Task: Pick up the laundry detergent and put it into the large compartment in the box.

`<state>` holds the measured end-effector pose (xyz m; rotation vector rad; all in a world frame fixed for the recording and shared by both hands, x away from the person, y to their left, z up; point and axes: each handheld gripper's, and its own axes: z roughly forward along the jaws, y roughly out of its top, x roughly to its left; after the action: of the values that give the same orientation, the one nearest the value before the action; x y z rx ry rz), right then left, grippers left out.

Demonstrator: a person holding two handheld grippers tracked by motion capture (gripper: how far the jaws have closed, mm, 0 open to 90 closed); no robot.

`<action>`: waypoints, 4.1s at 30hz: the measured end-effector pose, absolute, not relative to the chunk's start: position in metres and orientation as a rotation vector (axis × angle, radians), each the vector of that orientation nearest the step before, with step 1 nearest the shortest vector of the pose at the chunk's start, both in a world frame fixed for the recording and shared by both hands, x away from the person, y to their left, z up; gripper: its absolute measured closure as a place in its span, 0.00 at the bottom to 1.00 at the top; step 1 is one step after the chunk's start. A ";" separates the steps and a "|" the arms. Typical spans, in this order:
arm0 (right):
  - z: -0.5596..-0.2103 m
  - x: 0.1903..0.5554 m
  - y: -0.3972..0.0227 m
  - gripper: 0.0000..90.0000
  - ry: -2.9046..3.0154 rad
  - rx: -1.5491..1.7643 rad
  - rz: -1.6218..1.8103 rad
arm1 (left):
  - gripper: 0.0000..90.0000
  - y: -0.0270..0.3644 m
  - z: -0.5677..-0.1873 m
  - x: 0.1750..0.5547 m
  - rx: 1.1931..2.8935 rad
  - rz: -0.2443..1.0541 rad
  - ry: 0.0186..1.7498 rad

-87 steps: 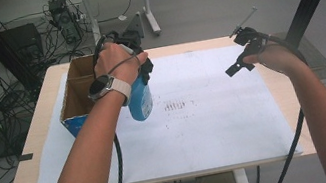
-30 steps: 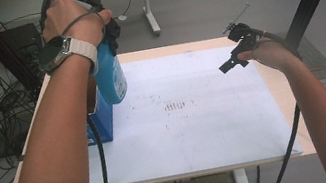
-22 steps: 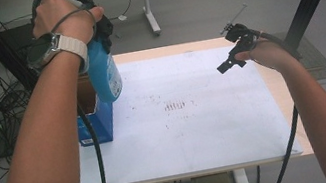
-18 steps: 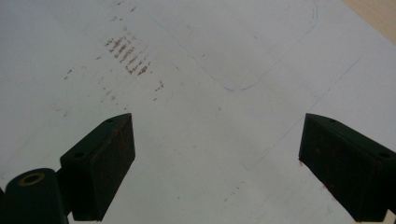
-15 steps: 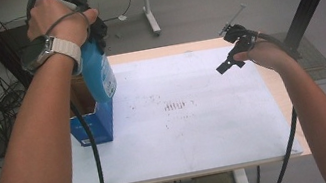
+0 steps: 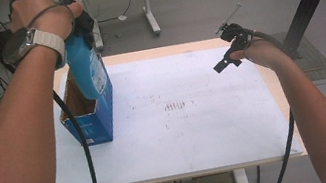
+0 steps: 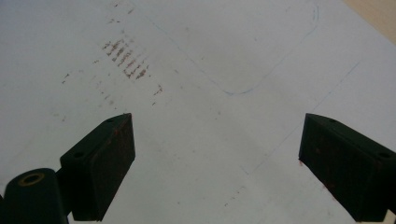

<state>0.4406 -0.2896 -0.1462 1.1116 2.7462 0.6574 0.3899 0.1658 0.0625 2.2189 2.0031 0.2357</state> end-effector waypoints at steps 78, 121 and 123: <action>-0.151 0.450 -0.279 0.12 2.752 1.138 0.577 | 0.41 0.214 -0.039 0.424 2.210 0.262 2.074; -0.161 0.452 -0.279 0.12 2.749 1.177 0.555 | 0.41 0.215 -0.110 0.432 2.238 0.294 2.043; -0.161 0.451 -0.279 0.12 2.749 1.180 0.557 | 0.41 0.215 -0.113 0.431 2.235 0.297 2.044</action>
<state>0.4512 -0.2790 -0.1611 1.1800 2.7489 0.5574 0.4315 0.2152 -0.1130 2.2352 2.0440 0.2974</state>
